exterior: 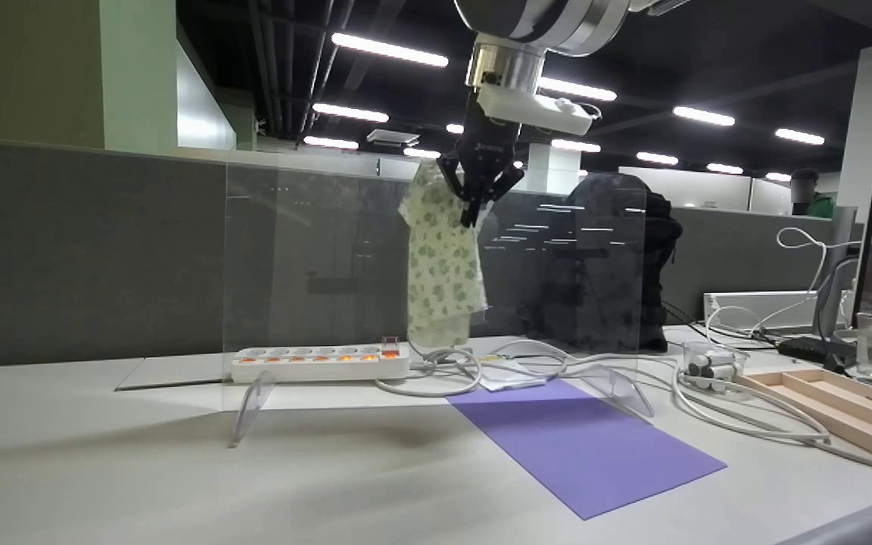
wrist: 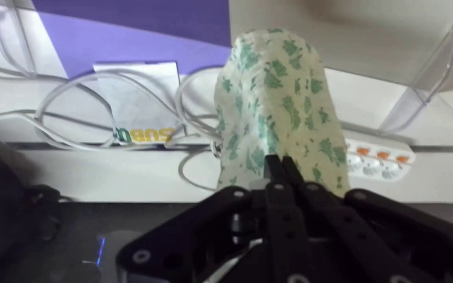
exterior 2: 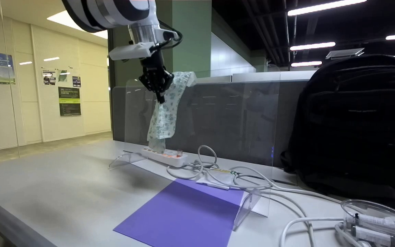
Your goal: Take the cloth from the clear screen and put it on the table
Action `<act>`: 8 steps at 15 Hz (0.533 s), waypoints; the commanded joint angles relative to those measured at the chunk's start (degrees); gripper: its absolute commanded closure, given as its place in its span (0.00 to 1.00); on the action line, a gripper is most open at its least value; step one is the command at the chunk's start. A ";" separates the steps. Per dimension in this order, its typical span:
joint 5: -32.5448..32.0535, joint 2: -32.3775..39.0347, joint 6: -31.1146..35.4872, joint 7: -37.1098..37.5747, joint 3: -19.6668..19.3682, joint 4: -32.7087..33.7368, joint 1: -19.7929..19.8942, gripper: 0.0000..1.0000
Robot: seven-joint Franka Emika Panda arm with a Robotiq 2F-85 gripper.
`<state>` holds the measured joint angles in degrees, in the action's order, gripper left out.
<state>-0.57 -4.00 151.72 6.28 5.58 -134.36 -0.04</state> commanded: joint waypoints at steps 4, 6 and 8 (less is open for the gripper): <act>-9.44 -5.40 -20.01 6.69 -0.45 -1.32 -0.16 1.00; -8.40 -5.89 -22.84 5.64 -0.47 -2.08 -0.61 1.00; -7.01 -5.64 -23.05 5.48 -0.64 -2.57 -0.84 1.00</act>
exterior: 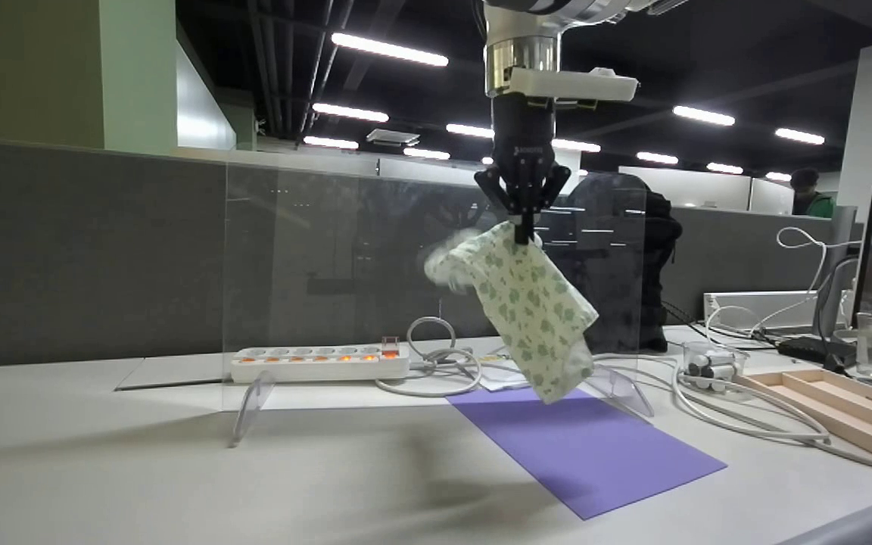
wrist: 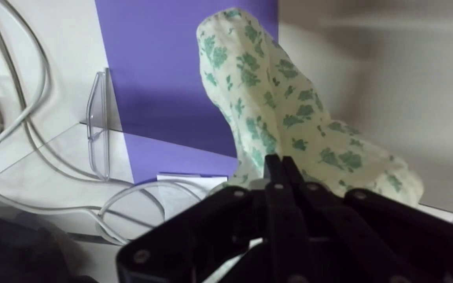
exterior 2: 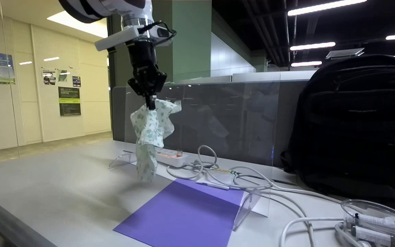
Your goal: Take the cloth from the clear screen and put it on the table
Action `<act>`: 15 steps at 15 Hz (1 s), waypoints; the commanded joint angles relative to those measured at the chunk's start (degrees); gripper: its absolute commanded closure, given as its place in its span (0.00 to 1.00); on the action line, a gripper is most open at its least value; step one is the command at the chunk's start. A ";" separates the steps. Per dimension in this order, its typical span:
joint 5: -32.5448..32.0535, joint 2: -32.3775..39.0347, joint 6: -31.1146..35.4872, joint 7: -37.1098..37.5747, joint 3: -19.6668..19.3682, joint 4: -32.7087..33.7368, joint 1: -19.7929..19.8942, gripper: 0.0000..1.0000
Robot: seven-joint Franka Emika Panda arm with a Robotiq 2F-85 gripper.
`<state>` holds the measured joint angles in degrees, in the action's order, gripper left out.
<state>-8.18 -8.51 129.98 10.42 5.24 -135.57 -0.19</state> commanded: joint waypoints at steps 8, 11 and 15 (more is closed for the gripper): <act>4.70 -0.01 -0.41 1.55 -0.73 -2.58 -0.65 0.33; 5.10 -0.19 -0.43 1.38 -0.89 -2.68 -0.57 0.13; 3.26 -0.61 0.48 2.11 -0.97 -3.04 -0.21 0.00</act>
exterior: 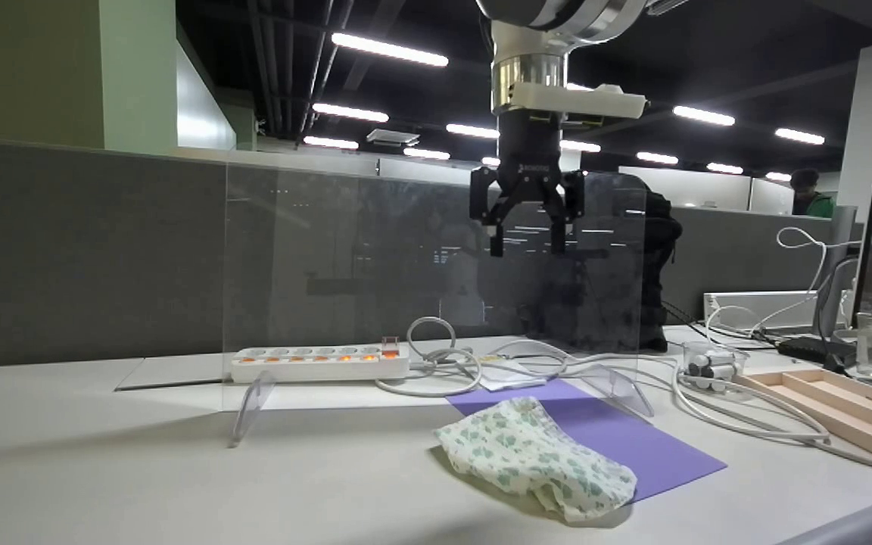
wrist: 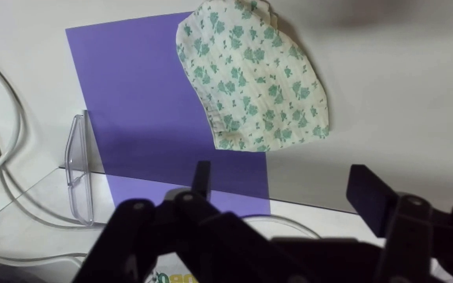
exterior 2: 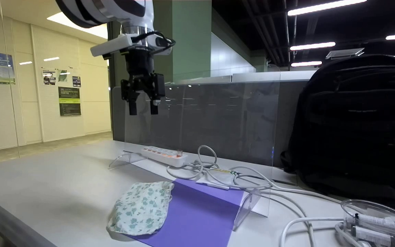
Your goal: Take the cloth from the clear screen and put it on the table
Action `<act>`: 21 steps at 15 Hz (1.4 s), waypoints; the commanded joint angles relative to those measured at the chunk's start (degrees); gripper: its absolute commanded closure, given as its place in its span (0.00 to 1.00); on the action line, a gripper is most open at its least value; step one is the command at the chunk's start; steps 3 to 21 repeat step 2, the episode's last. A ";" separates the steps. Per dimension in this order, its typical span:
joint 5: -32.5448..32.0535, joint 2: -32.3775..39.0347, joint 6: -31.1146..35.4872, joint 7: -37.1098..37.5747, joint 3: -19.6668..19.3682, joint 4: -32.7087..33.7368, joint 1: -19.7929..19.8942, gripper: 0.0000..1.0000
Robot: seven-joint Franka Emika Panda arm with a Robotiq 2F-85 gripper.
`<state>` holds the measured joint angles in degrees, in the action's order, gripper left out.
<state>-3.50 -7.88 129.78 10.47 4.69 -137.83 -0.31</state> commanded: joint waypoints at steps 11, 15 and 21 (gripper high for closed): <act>-2.66 -1.54 1.17 2.08 -0.55 -1.09 0.16 0.00; -2.66 -1.54 1.17 2.08 -0.55 -1.09 0.16 0.00; -2.66 -1.54 1.17 2.08 -0.55 -1.09 0.16 0.00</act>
